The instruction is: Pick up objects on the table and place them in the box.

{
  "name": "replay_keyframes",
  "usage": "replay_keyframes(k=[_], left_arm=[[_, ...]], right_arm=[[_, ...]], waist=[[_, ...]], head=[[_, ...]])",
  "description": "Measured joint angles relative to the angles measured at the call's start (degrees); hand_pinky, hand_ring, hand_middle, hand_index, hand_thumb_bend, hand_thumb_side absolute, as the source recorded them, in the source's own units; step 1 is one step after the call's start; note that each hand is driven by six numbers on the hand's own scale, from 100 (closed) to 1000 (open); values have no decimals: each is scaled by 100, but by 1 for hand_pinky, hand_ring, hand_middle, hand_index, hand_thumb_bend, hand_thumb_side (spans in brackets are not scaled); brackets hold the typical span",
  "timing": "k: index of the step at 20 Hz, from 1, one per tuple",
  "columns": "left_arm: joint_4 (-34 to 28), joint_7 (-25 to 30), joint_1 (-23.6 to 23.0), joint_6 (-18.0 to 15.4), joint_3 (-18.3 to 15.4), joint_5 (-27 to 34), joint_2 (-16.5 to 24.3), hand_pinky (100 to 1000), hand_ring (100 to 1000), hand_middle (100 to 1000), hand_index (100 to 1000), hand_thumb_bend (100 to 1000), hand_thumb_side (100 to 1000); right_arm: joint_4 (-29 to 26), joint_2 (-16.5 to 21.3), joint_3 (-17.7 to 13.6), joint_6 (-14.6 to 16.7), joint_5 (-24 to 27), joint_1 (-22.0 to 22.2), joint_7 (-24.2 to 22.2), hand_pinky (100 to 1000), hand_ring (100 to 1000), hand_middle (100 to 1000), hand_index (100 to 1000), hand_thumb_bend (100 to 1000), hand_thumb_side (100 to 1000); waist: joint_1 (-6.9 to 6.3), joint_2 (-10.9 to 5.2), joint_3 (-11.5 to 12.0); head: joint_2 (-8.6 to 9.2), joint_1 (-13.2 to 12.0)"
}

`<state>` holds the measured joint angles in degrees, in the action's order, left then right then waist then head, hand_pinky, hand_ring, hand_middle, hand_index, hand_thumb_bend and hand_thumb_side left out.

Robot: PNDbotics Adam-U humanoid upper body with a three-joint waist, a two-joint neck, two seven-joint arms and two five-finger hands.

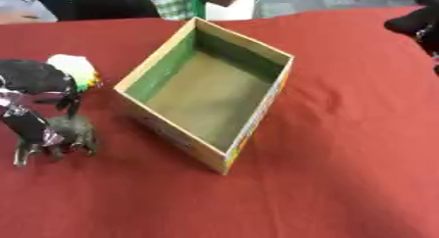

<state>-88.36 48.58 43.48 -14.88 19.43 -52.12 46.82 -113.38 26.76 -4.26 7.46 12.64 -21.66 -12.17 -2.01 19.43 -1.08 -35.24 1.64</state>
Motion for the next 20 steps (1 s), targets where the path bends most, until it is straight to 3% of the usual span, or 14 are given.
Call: replay_keyframes(k=[3, 9, 10, 17, 20], left_arm=[[76, -19, -9, -19, 46, -89, -13, 452, 685, 621, 741, 488, 419], [321, -124, -29, -124, 125, -363, -70, 455, 689, 628, 750, 492, 422], [343, -133, -29, -133, 125, -385, -77, 513, 782, 749, 899, 642, 600], [381, -73, -89, -74, 118, -792, -61, 512, 778, 732, 885, 618, 633], [370, -69, -112, -69, 85, -1027, -62, 433, 693, 610, 790, 508, 602]], right_arm=[[0, -29, -1, 0, 0, -1, 0, 890, 778, 638, 862, 100, 1000], [0, -34, -11, -1, 0, -1, -1, 890, 779, 638, 862, 100, 1000], [0, -34, -14, -1, 0, -1, -1, 891, 779, 635, 860, 100, 1000], [0, -34, -15, -14, 0, -1, -14, 891, 779, 634, 857, 100, 1000], [0, -36, -15, -15, -1, -1, -15, 891, 779, 632, 856, 100, 1000]], waist=[[1, 0, -3], [3, 4, -7], [3, 5, -6], [4, 14, 5], [12, 14, 8]], head=[[1, 2], [2, 2], [2, 3], [2, 4], [2, 4]])
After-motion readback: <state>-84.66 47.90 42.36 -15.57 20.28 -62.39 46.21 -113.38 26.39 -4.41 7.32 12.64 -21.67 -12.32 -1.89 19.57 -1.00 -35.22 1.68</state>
